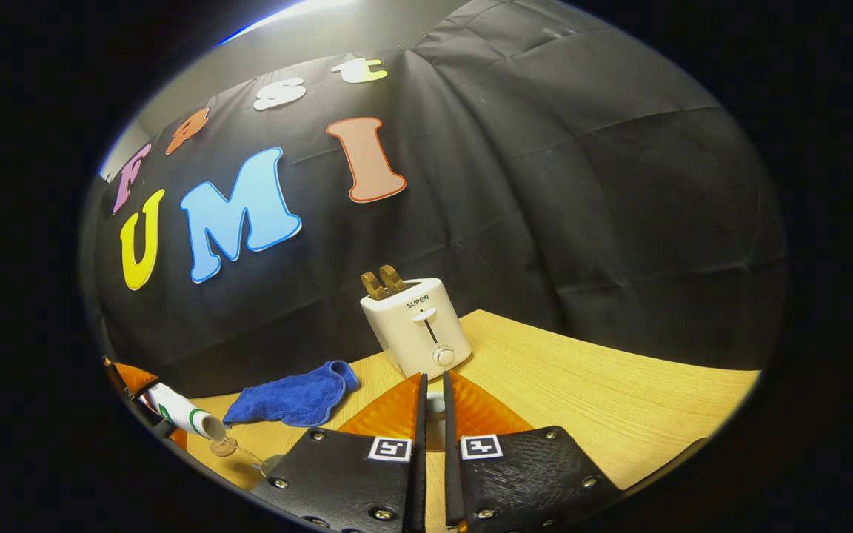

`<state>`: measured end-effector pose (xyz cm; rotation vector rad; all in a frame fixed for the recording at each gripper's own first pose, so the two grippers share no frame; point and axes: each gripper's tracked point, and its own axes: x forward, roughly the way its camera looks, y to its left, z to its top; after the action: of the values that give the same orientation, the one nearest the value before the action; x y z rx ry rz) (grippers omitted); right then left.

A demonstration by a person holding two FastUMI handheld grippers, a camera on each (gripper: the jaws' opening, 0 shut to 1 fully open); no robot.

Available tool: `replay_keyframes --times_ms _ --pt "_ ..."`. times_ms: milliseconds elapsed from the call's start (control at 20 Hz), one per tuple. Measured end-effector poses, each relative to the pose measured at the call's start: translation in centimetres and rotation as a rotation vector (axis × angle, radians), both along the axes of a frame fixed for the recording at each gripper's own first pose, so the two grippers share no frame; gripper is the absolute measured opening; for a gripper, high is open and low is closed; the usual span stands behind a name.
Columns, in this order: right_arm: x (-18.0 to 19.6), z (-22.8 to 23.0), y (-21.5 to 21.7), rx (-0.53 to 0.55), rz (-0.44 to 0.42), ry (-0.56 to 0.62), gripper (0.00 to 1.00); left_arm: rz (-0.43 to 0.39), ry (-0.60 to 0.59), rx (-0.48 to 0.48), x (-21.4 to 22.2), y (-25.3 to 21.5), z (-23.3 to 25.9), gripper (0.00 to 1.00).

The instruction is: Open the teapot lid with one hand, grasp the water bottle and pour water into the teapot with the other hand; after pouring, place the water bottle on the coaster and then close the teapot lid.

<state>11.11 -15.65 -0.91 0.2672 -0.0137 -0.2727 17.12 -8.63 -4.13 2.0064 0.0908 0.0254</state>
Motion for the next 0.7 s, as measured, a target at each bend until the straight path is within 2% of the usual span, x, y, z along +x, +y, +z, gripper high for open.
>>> replay_keyframes --times_ms 150,200,250,300,700 --pt "0.09 0.0 -0.03 -0.001 0.0 0.001 0.1 0.001 0.002 0.012 0.02 0.09 -0.04 0.76" --pt "0.09 0.0 -0.01 -0.001 0.0 0.001 0.1 0.0 0.001 0.018 0.04 0.13 0.1 0.82" --pt "0.11 0.04 0.01 0.0 0.0 0.001 0.1 -0.001 -0.002 0.022 0.01 0.11 0.13 0.76" --pt "0.01 -0.01 -0.04 0.0 0.0 0.002 0.1 -0.003 -0.002 0.025 0.05 0.08 0.17 0.82" --pt "0.09 -0.09 -0.12 0.005 0.001 0.003 0.1 -0.021 -0.01 0.069 0.06 -0.46 0.59 0.82"
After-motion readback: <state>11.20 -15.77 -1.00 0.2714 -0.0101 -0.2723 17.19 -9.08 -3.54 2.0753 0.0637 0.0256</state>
